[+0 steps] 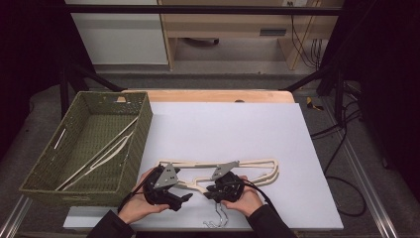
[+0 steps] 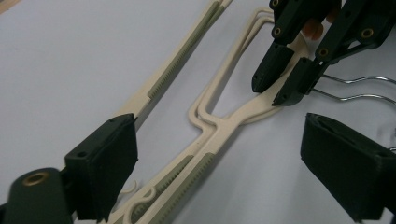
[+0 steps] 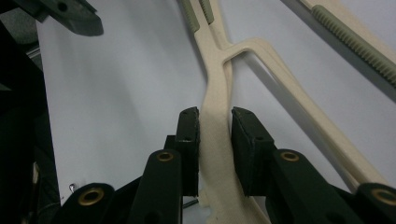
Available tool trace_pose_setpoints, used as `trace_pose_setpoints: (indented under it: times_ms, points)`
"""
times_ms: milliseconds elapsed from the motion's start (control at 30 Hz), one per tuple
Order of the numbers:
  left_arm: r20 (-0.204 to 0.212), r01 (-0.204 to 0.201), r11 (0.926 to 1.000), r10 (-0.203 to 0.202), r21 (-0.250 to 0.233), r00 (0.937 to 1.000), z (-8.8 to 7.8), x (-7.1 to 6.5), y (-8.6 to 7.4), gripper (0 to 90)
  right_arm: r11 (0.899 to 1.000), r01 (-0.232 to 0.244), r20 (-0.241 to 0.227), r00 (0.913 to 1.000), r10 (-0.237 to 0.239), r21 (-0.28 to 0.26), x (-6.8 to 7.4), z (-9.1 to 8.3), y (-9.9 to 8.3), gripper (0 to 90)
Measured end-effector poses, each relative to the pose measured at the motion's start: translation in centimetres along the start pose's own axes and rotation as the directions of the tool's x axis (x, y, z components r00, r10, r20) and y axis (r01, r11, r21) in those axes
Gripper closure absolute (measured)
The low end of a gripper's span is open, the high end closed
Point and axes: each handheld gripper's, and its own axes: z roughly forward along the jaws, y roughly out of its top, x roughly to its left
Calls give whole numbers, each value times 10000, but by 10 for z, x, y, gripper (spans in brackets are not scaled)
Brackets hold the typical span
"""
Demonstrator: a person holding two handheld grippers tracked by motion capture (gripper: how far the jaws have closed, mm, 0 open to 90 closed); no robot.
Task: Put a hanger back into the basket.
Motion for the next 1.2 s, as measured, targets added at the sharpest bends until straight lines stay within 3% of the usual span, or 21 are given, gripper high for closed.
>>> trace_pose_setpoints:
  times_ms: [767,967,1133,1200]
  points:
    - [93,-381,9980,377,499,9992,10,-2,-5,150,9998,-168,-39,9999,168,-79,1,-3,0,731]
    - [59,-407,9978,405,520,9992,11,-3,-5,154,9998,-116,-302,9995,110,-184,1,-8,2,738]
    - [-163,-691,9964,700,496,9974,13,-5,-4,172,9996,-239,-507,9984,231,-138,1,-9,3,741]
    - [-317,-991,9931,1012,622,9944,15,-6,-1,188,9994,-311,-554,9980,304,-130,1,-11,4,741]
